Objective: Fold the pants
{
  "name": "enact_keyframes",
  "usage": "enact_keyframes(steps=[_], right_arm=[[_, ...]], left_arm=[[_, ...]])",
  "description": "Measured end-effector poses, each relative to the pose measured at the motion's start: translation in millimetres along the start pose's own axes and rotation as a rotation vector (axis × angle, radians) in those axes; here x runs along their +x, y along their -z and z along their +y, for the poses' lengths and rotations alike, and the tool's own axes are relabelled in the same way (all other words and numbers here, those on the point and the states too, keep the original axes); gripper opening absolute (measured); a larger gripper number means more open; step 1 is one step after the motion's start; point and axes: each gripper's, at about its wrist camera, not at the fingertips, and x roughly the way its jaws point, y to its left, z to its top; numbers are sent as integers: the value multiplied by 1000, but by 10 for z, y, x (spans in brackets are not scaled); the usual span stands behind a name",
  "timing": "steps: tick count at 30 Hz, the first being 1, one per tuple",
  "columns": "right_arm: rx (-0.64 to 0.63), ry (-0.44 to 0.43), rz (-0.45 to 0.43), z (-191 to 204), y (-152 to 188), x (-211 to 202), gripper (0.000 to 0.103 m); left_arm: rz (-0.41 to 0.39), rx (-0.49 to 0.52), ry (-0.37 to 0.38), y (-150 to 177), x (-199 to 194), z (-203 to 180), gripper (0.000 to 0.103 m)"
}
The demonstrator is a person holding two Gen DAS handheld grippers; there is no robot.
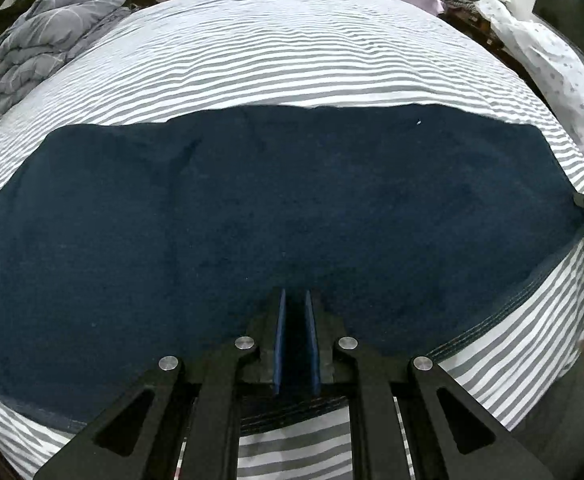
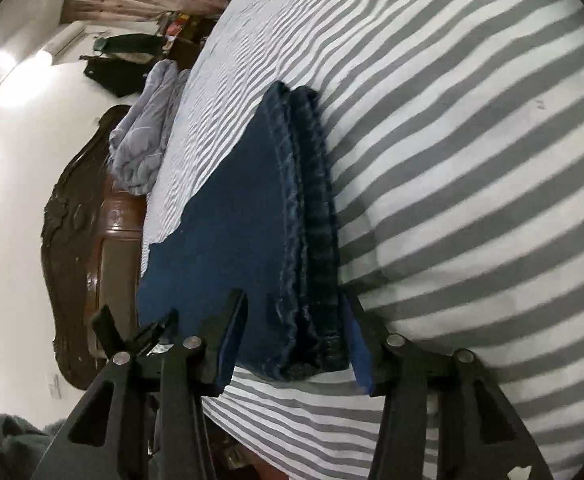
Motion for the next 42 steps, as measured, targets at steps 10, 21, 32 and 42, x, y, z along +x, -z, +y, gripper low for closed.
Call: enact_keyframes(steps=[10, 21, 32, 42], right_arm=[[-41, 32, -83, 414, 51, 45, 18], [-288, 43, -95, 1938, -13, 149, 17], [-529, 81, 169, 3027, 263, 1761, 17], [-632, 236, 330, 3145, 848, 3085, 28]], left_arm=[[-27, 52, -31, 56, 86, -160, 12], [-52, -154, 126, 23, -133, 292, 12], [-160, -251, 114, 50, -764, 1311, 12], [-106, -306, 189, 178, -670, 1636, 13]])
